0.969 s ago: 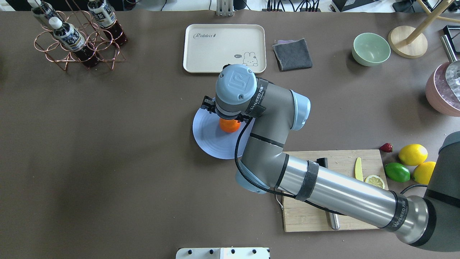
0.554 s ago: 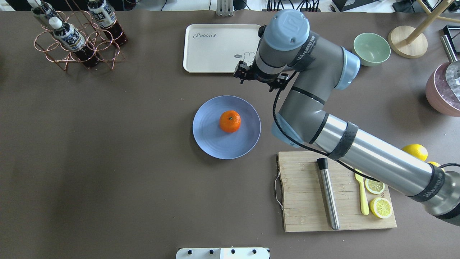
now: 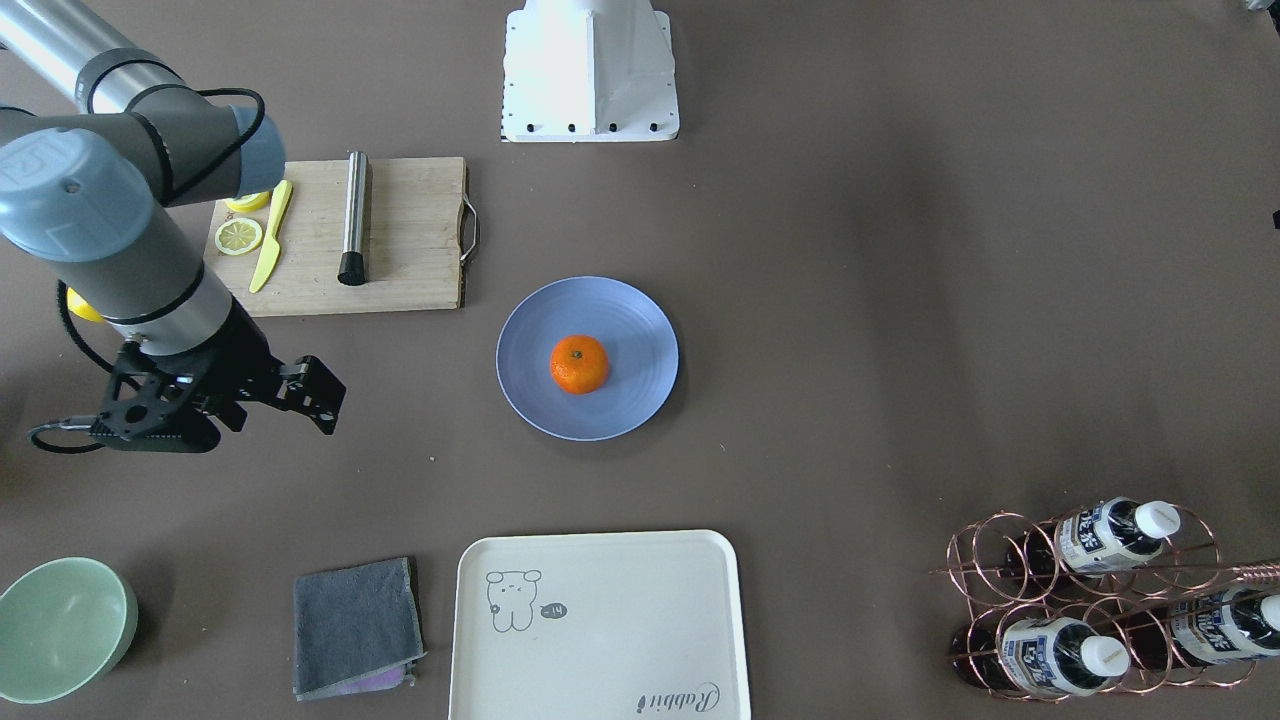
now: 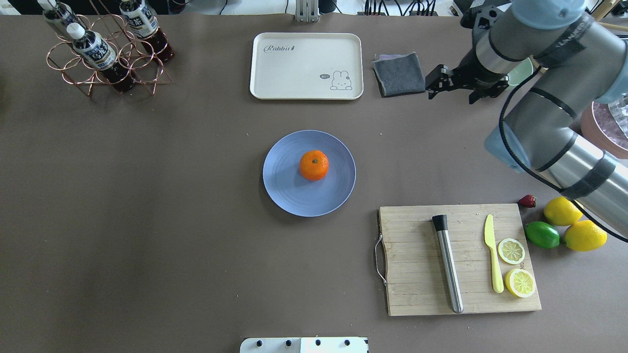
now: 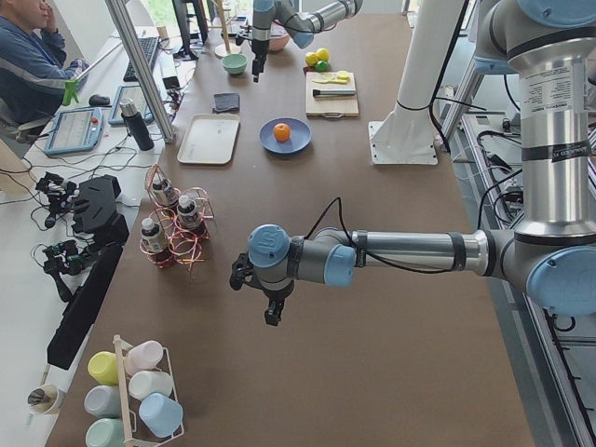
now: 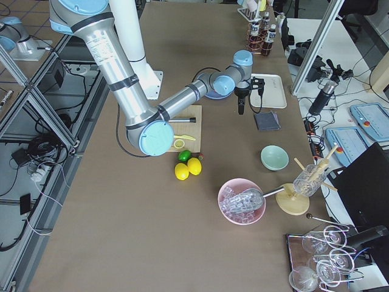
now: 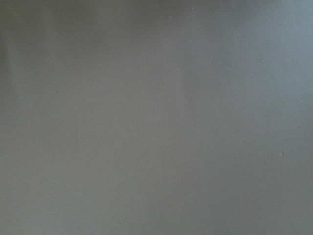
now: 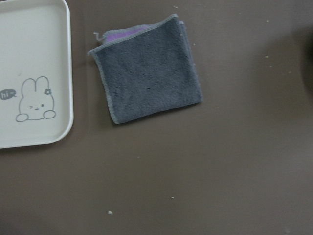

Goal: Pick orange to plate

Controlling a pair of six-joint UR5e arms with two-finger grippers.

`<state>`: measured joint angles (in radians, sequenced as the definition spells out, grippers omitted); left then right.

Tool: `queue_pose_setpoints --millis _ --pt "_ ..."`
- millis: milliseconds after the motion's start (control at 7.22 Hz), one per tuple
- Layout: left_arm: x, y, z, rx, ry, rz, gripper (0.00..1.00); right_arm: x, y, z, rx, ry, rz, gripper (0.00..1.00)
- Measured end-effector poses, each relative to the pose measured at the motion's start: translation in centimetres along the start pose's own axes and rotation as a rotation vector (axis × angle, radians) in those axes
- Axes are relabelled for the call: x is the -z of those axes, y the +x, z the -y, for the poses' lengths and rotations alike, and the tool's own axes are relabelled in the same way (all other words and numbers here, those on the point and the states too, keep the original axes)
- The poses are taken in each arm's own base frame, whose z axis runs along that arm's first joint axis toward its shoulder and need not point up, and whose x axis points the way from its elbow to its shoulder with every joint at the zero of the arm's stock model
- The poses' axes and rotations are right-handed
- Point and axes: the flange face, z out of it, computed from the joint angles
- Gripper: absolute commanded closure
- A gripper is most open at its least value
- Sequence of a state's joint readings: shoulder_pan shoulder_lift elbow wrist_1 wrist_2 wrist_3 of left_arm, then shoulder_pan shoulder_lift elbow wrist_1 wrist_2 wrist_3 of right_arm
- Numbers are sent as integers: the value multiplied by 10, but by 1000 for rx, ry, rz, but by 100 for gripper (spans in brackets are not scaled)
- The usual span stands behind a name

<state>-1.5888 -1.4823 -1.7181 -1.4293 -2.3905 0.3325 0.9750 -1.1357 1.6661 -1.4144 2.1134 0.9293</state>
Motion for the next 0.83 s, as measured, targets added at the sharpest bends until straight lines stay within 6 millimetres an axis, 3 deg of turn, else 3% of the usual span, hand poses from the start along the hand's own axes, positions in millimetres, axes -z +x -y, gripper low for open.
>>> queue_pose_setpoints --millis 138,415,692,831 --pt "13 -10 -7 -7 -9 24 2 8 57 -3 48 -8 -19 0" --pt "20 -16 -14 -10 -17 44 2 33 216 -10 169 -40 -70 0" --pt "22 -16 -15 -13 -15 44 2 65 358 -43 197 -52 -108 0" --pt "21 -16 -16 -13 -16 44 2 80 412 -68 179 -52 -105 0"
